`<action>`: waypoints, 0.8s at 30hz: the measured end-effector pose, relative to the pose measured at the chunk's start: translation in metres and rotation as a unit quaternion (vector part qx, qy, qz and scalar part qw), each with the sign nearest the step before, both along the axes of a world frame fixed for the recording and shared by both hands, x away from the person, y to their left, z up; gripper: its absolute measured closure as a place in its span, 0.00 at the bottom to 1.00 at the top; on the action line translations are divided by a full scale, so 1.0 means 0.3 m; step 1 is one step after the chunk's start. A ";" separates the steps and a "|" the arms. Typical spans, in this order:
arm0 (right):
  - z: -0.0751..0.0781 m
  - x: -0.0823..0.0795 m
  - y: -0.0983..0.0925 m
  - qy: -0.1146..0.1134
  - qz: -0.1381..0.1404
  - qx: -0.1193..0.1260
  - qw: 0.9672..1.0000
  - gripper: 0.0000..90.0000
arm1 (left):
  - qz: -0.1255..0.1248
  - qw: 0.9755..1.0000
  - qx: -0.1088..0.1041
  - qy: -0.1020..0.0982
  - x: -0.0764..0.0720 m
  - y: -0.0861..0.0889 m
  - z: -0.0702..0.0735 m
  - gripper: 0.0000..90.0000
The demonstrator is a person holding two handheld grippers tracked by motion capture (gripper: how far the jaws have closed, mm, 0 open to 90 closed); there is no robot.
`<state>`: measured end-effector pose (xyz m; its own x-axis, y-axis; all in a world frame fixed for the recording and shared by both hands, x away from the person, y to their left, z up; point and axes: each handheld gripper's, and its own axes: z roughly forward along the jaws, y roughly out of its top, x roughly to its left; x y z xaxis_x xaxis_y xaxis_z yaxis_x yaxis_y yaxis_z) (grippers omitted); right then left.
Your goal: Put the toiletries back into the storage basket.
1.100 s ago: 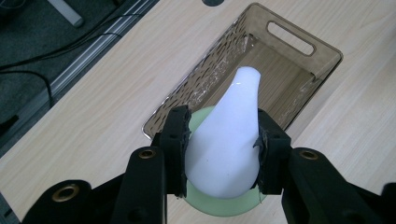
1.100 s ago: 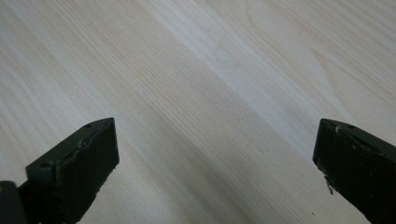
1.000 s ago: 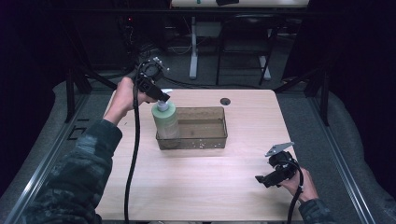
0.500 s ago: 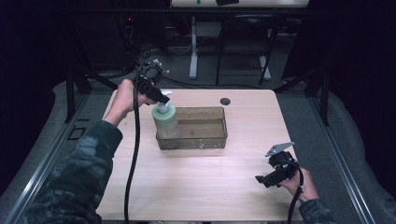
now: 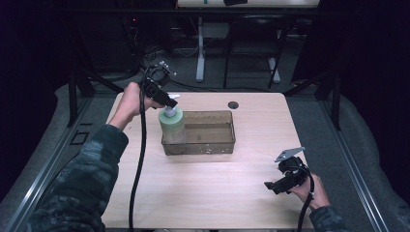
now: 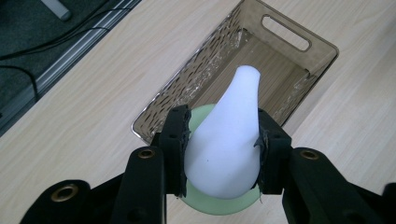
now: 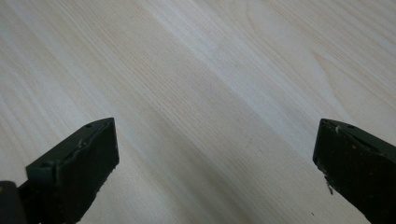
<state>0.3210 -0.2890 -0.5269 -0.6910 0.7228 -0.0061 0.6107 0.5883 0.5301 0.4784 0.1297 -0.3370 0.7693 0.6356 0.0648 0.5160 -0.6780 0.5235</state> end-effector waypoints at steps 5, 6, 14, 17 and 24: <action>0.000 0.000 0.000 -0.001 0.000 0.001 1.000 0.00 | 0.006 1.000 -0.007 0.004 0.000 0.003 -0.004 0.68; 0.000 0.000 0.001 0.001 -0.001 0.001 1.000 0.00 | 0.009 1.000 -0.011 0.006 0.001 0.004 -0.006 0.65; 0.001 -0.001 0.002 0.001 -0.002 0.001 1.000 0.00 | 0.020 0.999 -0.032 0.000 -0.005 0.020 0.000 0.39; 0.001 -0.001 0.001 0.002 0.000 0.000 1.000 0.00 | 0.024 0.999 -0.040 -0.002 -0.011 0.028 0.005 0.30; 0.003 -0.002 0.004 0.004 -0.002 0.002 1.000 0.00 | 0.038 0.997 -0.059 -0.011 -0.039 0.056 0.012 0.14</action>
<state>0.3203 -0.2880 -0.5261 -0.6879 0.7258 0.0023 0.6177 0.5839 0.5267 0.4667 0.1464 -0.3333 0.7174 0.6966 0.0022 0.5512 -0.5696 0.6097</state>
